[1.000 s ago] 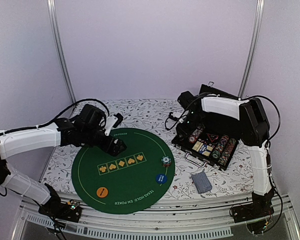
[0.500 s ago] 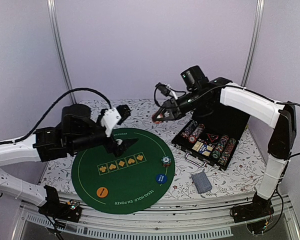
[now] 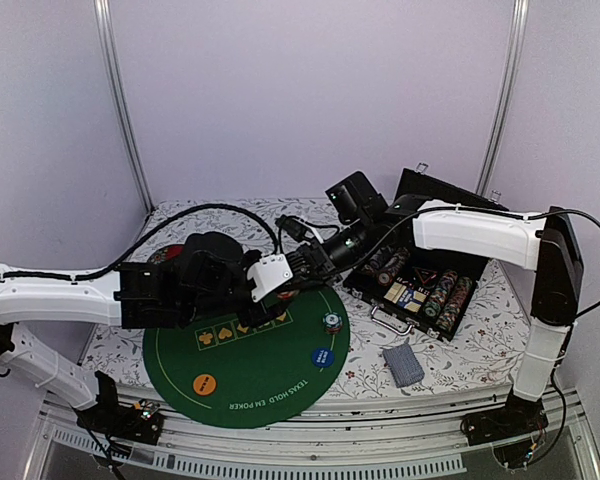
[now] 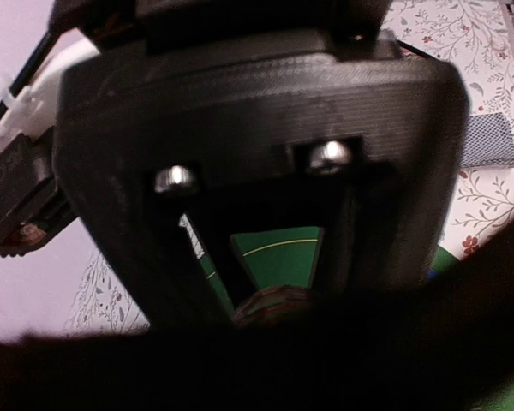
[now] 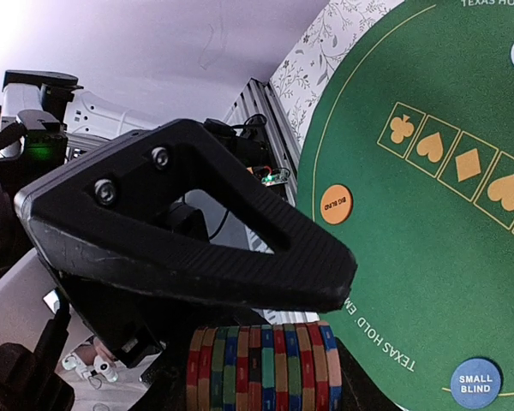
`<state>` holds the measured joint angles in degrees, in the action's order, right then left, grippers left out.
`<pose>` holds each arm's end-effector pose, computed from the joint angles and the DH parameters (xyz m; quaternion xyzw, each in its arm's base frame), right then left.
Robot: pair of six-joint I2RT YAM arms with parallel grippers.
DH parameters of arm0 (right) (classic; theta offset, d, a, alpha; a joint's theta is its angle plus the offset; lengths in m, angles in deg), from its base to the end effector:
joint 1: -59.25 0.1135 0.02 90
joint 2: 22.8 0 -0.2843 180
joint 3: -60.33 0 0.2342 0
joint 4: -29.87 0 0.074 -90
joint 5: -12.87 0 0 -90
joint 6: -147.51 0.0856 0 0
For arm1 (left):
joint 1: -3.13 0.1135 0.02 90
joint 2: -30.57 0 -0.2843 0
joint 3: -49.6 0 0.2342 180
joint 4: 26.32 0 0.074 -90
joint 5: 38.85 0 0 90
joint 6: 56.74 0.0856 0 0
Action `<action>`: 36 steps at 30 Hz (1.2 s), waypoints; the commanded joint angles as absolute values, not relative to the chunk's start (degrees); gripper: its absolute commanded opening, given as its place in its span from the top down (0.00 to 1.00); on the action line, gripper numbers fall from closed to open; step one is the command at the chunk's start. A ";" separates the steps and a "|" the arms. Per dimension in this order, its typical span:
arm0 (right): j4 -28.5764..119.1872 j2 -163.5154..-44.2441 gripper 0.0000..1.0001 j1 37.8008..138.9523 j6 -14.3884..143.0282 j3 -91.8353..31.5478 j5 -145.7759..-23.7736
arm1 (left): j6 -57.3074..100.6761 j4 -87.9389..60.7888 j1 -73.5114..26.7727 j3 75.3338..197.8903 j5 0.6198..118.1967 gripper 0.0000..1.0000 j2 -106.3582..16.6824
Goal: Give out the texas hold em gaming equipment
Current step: Pass from the right arm to the left
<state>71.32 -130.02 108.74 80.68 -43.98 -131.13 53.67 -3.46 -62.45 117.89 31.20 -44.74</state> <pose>0.2247 0.3696 0.2863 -0.3584 0.7596 0.5418 0.0305 0.1565 -0.2741 0.2829 0.5178 0.6826 -0.0510 0.5131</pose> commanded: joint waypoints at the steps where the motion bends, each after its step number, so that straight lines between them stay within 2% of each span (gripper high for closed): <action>1: 64.94 -130.67 0.98 109.10 83.54 -43.76 -133.75 | 52.75 -5.47 -62.50 118.33 33.16 0.32 -44.06; 5: 63.74 -130.64 0.98 109.16 84.68 -43.72 -133.89 | 52.25 -5.28 -62.51 118.89 33.48 0.33 -44.89; 10: 64.16 -131.09 0.98 109.19 84.69 -43.48 -133.69 | 52.01 -5.40 -62.51 119.69 33.89 0.42 -45.31; 17: 64.49 -131.13 0.98 109.33 84.40 -43.46 -133.05 | 51.49 -6.64 -62.44 119.98 34.44 0.42 -45.54; 20: 64.64 -131.15 0.98 109.41 84.28 -43.48 -133.20 | 51.33 -6.72 -62.13 120.08 34.59 0.57 -45.59; 22: 64.82 -130.98 0.98 109.38 84.05 -43.46 -133.10 | 51.08 -6.64 -61.94 120.08 34.41 0.75 -45.56; 25: 65.08 -130.75 0.98 109.37 83.81 -43.48 -132.87 | 50.74 -5.67 -61.45 120.23 34.82 0.96 -45.54; 26: 65.05 -130.65 0.98 109.43 83.71 -43.38 -132.90 | 50.61 -5.16 -61.40 120.43 34.88 1.00 -45.54; 30: 65.12 -130.43 0.97 109.38 83.37 -43.19 -132.66 | 49.10 -3.07 -60.80 120.54 35.53 1.00 -45.31; 31: 65.39 -130.50 0.94 109.28 83.14 -43.21 -132.19 | 48.24 -2.49 -60.52 120.52 35.51 1.00 -45.28; 32: 65.54 -130.54 0.85 109.19 83.03 -43.15 -131.51 | 47.43 -1.68 -60.16 120.64 35.61 1.00 -45.28; 34: 65.99 -130.47 0.57 108.97 82.50 -43.00 -130.84 | 44.47 0.79 -59.24 121.05 36.20 1.00 -45.35; 36: 66.07 -130.23 0.43 108.54 81.93 -42.38 -130.04 | 41.60 3.61 -58.36 121.22 36.75 1.00 -45.53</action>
